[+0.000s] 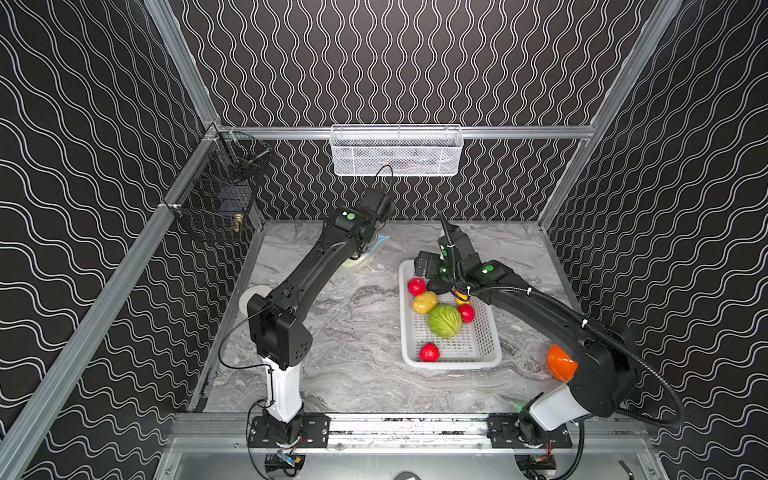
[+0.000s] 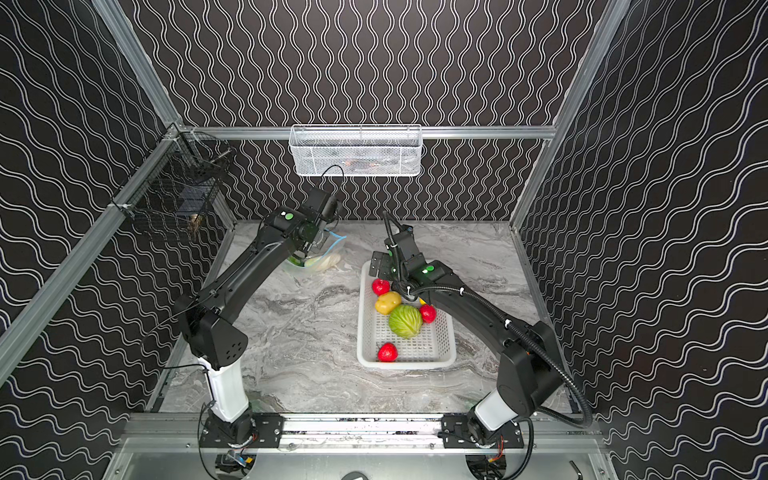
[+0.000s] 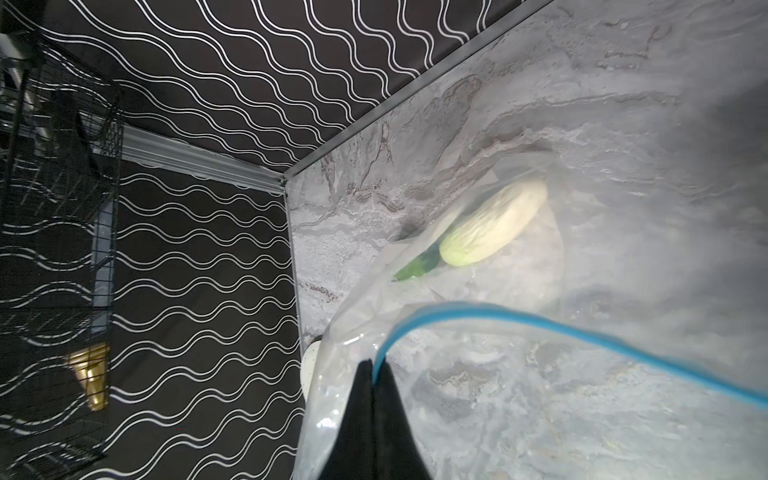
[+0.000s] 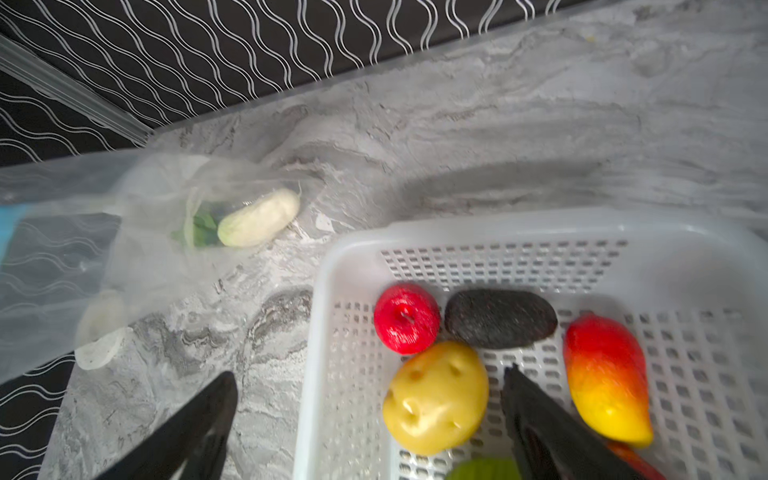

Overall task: Place the food in the zip-top bag and seal the zipper
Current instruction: 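Move the right gripper back over the basket above the green cabbage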

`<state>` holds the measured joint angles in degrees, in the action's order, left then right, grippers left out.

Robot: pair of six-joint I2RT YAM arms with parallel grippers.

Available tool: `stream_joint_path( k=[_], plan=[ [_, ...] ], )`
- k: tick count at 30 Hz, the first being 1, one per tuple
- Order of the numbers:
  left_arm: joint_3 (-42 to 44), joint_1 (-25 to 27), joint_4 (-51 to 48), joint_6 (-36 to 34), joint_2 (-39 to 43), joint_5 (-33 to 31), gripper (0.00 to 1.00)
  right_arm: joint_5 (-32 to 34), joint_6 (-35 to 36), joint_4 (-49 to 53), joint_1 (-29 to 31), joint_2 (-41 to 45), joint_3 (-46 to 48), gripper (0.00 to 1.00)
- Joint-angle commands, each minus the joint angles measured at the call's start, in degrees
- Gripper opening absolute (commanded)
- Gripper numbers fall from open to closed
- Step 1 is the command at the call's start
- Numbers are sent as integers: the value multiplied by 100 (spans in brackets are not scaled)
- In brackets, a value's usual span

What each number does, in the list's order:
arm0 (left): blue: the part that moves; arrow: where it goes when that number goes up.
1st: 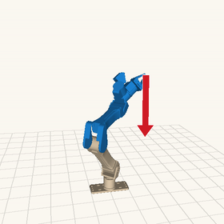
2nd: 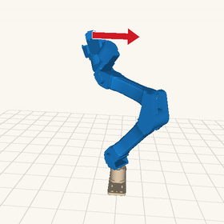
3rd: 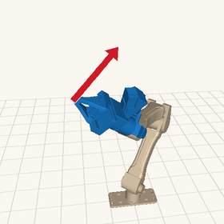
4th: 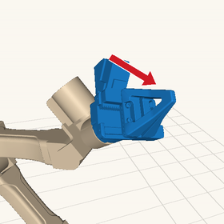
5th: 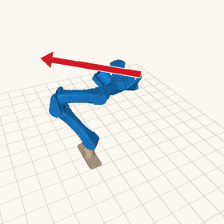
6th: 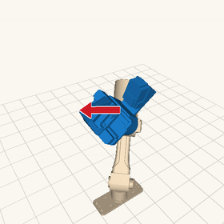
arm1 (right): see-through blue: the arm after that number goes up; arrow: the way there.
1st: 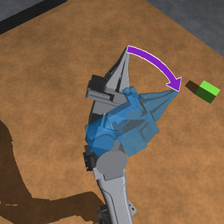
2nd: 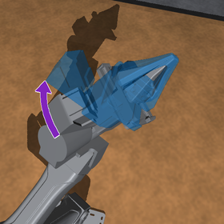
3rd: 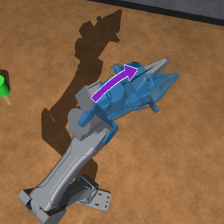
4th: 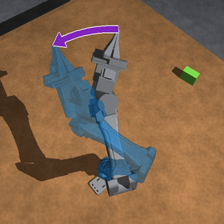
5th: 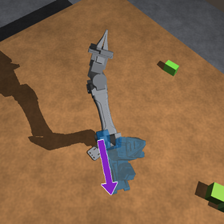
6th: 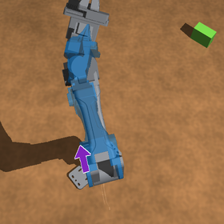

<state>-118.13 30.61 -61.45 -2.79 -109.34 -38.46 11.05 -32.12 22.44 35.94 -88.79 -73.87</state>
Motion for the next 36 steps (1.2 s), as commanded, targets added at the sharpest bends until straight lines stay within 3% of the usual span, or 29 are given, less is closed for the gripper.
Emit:
stream_joint_path(
  k=[1, 16, 25, 36],
  plan=[
    [-127, -5, -151, 229, 70, 441, 0, 2, -181, 393, -5, 98, 72, 99],
    [10, -1, -341, 637, 198, 2193, 0, 49, -930, 991, 0, 635, 1073, 99],
    [385, 38, -152, 597, 388, 2674, 0, 122, -1248, 1247, 0, 758, 1285, 99],
    [123, 42, -313, 394, 308, 2420, 0, 5, -1471, 1550, 0, 497, 1286, 99]
  ],
)
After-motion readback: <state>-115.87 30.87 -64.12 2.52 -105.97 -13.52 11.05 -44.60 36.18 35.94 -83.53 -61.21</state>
